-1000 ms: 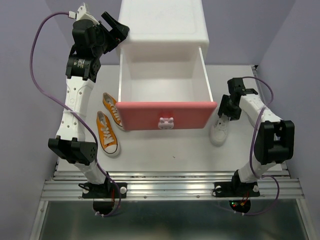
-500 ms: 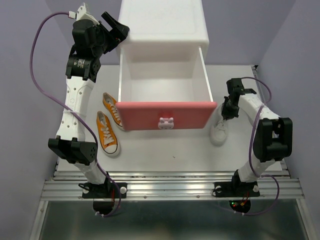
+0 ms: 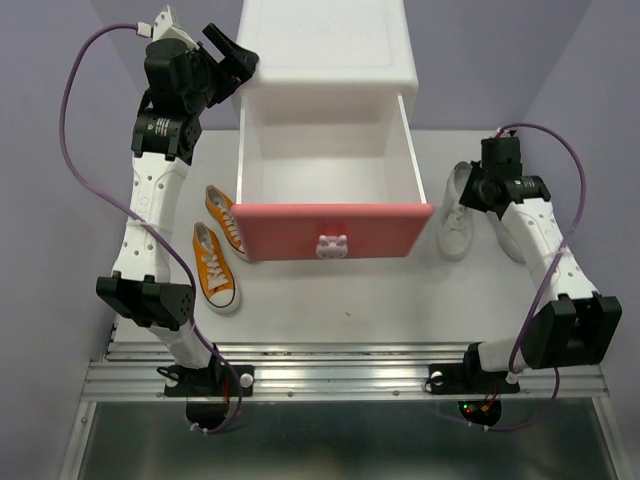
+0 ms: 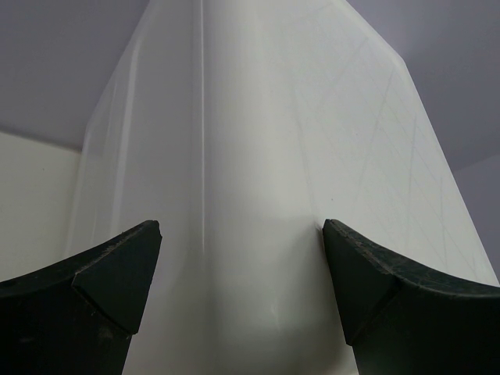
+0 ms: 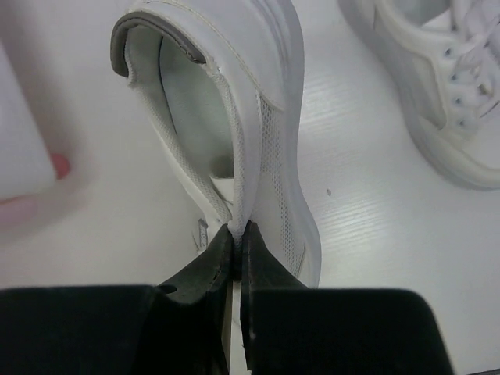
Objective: Place and organize the shoes in the shoe cabinet
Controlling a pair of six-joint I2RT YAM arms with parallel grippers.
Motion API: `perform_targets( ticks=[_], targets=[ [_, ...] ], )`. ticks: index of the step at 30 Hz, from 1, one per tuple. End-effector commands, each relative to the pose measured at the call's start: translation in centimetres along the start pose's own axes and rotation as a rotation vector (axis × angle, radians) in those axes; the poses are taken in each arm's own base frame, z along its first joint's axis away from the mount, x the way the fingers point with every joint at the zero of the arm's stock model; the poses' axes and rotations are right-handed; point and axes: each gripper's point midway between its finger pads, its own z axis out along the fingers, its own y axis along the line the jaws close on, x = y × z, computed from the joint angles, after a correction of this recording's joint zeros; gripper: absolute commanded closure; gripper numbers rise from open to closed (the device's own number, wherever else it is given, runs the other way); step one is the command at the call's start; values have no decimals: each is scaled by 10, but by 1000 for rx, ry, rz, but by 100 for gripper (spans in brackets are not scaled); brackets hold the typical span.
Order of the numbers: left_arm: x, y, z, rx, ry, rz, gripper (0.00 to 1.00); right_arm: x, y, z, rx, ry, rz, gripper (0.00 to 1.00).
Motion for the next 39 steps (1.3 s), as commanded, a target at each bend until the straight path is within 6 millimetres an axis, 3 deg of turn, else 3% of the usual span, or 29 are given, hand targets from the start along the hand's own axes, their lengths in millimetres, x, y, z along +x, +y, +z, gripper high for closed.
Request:
perform_targets(
  ticks=[1,3,7,9,10,11,13,16,23,25,27,29,31,33,37,39],
  targets=[
    [85,111,-6,-364,315,99,6,-95,6,-70,-52,-338,111,99],
    [86,111,-6,-363,317,99,6,-118,7,-91,-65,-409,138,100],
    [87,112,-4,-365,320,92,6,-197,10,-165,-99,-652,216,99],
    [87,112,-3,-365,317,86,6,-226,16,-190,-139,-734,242,100],
    [86,111,-2,-363,313,85,6,-250,19,-226,-190,-825,278,99],
    [85,110,-1,-360,310,85,6,-262,27,-225,-215,-838,283,99],
    [84,109,-1,-359,306,84,6,-283,38,-249,-290,-901,300,99],
    [82,109,1,-361,299,84,6,-315,54,-302,-458,-1042,370,99],
    [80,109,1,-366,295,84,6,-330,100,-378,-903,-1130,414,99],
    [81,110,1,-369,297,84,6,-330,115,-387,-1019,-1107,409,99],
    [83,111,0,-370,302,83,6,-327,129,-409,-1178,-1081,414,99],
    [84,111,0,-370,304,83,6,-330,140,-412,-1273,-1053,422,100],
    [83,111,1,-366,303,87,6,-320,159,-430,-1390,-1008,416,99],
    [83,110,1,-365,302,87,6,-317,162,-457,-1474,-1071,394,99],
    [84,111,2,-365,306,85,6,-307,181,-475,-1616,-1014,428,99],
    [83,110,2,-363,303,85,6,-291,206,-483,-1667,-965,398,99]
  ],
)
